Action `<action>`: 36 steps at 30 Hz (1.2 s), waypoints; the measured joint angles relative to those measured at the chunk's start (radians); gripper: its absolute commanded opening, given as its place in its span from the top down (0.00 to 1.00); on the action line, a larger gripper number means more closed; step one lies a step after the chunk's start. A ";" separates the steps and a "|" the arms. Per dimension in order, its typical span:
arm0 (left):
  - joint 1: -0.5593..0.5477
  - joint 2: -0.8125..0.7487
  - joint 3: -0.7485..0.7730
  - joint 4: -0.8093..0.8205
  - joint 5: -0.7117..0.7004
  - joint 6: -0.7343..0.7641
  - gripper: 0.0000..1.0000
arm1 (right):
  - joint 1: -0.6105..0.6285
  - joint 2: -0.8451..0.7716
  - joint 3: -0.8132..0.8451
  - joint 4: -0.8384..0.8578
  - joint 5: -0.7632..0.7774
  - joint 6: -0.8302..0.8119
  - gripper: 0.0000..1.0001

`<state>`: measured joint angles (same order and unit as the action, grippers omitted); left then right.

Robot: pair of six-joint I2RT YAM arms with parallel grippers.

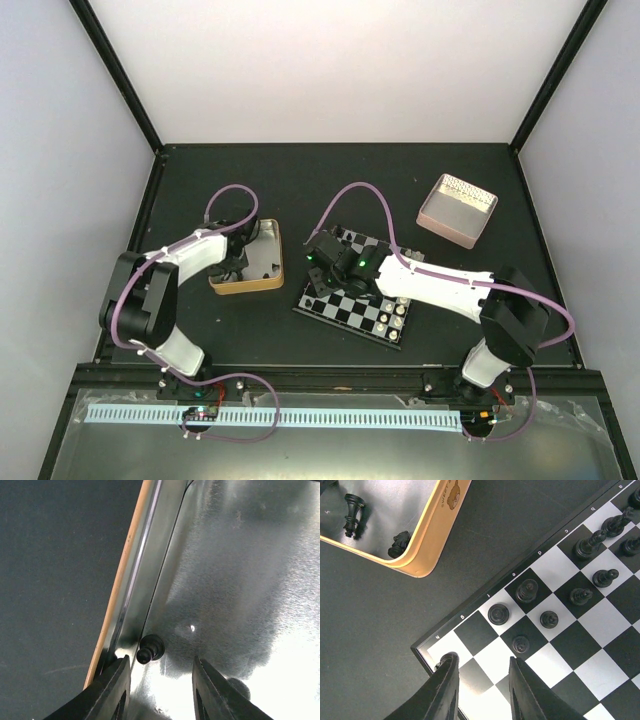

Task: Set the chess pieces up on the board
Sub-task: Pick up the chess piece from the storage box.

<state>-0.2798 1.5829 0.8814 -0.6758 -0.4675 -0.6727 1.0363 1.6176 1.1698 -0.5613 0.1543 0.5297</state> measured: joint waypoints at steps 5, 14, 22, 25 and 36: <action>0.006 0.019 0.001 0.014 -0.004 0.001 0.67 | 0.000 0.000 0.000 0.000 0.000 0.000 0.71; 0.016 0.043 0.001 0.034 -0.005 0.018 0.76 | 0.000 0.000 0.000 -0.005 0.000 0.001 0.72; 0.017 0.042 0.001 0.069 -0.005 0.042 0.78 | 0.000 0.000 0.000 -0.007 0.000 0.004 0.72; 0.018 0.042 0.001 0.091 -0.005 0.045 0.78 | 0.000 0.000 0.000 -0.007 0.000 0.004 0.73; 0.045 0.052 0.001 0.123 -0.003 0.044 0.84 | -0.001 0.000 0.000 -0.015 0.000 0.005 0.75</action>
<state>-0.2352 1.6352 0.8822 -0.5526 -0.4709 -0.6285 1.0351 1.6173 1.1698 -0.5762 0.1543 0.5346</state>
